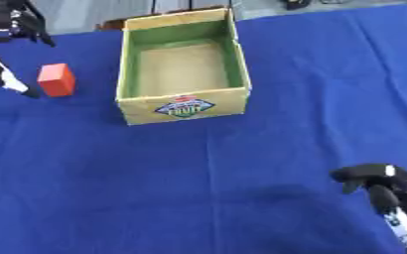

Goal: Pick up objects on the table and place them in the box.

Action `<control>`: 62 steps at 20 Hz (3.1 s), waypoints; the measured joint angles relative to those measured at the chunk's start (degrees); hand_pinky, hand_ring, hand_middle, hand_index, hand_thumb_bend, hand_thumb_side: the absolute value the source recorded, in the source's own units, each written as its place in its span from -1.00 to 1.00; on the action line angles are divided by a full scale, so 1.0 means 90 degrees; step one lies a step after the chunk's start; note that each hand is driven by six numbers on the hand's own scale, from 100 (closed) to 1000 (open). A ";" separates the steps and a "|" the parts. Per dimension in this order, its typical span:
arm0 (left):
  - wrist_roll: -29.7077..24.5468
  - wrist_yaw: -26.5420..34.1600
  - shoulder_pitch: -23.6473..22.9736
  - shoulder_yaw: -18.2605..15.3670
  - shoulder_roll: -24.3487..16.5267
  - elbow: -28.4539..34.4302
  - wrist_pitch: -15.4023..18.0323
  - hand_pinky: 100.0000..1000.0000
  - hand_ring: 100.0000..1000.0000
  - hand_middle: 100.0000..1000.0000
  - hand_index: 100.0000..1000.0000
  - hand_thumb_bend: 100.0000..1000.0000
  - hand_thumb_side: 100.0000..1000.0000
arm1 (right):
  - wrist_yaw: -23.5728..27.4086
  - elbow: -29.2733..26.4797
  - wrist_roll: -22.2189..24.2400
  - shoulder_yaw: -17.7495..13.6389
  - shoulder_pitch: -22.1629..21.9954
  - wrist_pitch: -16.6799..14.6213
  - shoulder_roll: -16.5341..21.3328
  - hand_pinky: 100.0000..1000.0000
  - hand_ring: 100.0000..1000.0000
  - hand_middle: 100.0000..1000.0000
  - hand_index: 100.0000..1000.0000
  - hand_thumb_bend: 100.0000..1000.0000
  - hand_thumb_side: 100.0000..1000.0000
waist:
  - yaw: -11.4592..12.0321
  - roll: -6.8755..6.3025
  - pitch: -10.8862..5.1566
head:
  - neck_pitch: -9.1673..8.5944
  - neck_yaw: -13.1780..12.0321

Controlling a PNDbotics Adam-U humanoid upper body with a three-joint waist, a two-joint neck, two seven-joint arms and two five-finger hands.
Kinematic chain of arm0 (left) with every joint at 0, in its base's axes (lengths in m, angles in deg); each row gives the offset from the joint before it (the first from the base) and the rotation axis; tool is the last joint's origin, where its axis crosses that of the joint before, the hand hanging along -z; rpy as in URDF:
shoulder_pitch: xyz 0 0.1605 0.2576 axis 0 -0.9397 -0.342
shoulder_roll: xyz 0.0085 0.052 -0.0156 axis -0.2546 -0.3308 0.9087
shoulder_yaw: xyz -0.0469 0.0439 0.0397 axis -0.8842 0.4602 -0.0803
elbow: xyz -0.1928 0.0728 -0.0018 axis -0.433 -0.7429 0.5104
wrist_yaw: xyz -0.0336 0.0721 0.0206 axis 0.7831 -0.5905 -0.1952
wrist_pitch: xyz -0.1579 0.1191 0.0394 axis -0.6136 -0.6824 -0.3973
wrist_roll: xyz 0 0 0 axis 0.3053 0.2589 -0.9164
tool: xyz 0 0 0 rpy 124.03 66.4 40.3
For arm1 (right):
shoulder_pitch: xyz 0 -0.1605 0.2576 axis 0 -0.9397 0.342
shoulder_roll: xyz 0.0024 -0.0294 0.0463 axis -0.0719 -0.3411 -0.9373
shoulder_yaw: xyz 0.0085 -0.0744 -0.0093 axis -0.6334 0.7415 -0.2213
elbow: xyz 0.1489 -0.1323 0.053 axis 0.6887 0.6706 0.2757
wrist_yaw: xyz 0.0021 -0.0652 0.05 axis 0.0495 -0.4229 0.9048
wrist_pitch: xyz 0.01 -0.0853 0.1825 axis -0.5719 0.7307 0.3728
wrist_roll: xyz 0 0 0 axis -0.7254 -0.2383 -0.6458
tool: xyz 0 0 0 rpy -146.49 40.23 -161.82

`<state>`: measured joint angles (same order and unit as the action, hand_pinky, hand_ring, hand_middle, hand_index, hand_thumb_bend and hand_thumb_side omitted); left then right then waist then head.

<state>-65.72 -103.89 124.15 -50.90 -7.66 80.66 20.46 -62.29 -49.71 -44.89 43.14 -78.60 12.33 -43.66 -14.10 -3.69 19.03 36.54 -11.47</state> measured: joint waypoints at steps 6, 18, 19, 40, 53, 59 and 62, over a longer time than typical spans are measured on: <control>-0.0213 0.0201 0.0000 -0.0059 0.0007 -0.0184 -0.0124 0.30 0.13 0.23 0.58 0.28 -0.31 | -0.0004 0.0000 -0.0018 0.0000 -0.0002 -0.0018 -0.0003 0.56 0.47 -0.05 0.46 -1.00 0.11 | 0.0006 0.0021 0.0007 | -0.0008 0.0007; -0.0776 0.0869 0.0075 -0.0097 0.0146 -0.0502 -0.0480 0.26 0.09 0.21 0.59 0.14 -0.28 | -0.0010 0.0000 -0.0022 0.0000 -0.0006 -0.0023 -0.0031 0.56 0.47 -0.05 0.46 -1.00 0.12 | 0.0007 0.0034 0.0036 | -0.0015 0.0047; -0.0795 0.0880 0.0079 -0.0097 0.0166 -0.0504 -0.0493 0.26 0.09 0.21 0.59 0.11 -0.28 | -0.0010 0.0000 -0.0022 0.0000 -0.0006 -0.0023 -0.0044 0.56 0.47 -0.05 0.46 -1.00 0.12 | 0.0007 0.0035 0.0036 | -0.0015 0.0048; -0.0638 0.0493 0.0180 -0.0097 0.0408 -0.0545 -0.0475 0.26 0.10 0.22 0.59 0.04 -0.19 | -0.0045 0.0000 -0.0023 0.0000 -0.0002 -0.0022 -0.0064 0.56 0.47 -0.05 0.46 -1.00 0.13 | -0.0045 0.0023 0.0070 | -0.0015 0.0075; -0.0376 0.0219 0.0174 -0.0097 0.0463 -0.0669 -0.0470 0.25 0.09 0.22 0.59 0.02 -0.18 | -0.0052 0.0000 -0.0023 0.0000 0.0011 -0.0022 -0.0109 0.56 0.47 -0.05 0.46 -1.00 0.13 | -0.0073 0.0022 0.0117 | -0.0020 0.0108; -0.0286 0.0178 0.0170 -0.0097 0.0464 -0.0699 -0.0475 0.28 0.13 0.27 0.62 0.02 -0.18 | -0.0053 0.0000 -0.0024 0.0000 0.0012 -0.0023 -0.0110 0.56 0.47 -0.06 0.46 -1.00 0.13 | -0.0072 0.0027 0.0119 | -0.0037 0.0113; -0.0205 0.0185 0.0170 -0.0106 0.0463 -0.0699 -0.0481 0.32 0.17 0.32 0.65 0.02 -0.19 | -0.0054 0.0000 -0.0025 0.0000 0.0012 -0.0024 -0.0110 0.56 0.47 -0.06 0.46 -1.00 0.13 | -0.0069 0.0030 0.0119 | -0.0038 0.0114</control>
<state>-67.56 -102.22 125.69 -51.86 -3.49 74.37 16.13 -62.77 -49.71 -45.12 43.14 -78.49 12.12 -44.65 -14.73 -3.42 20.10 36.20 -10.45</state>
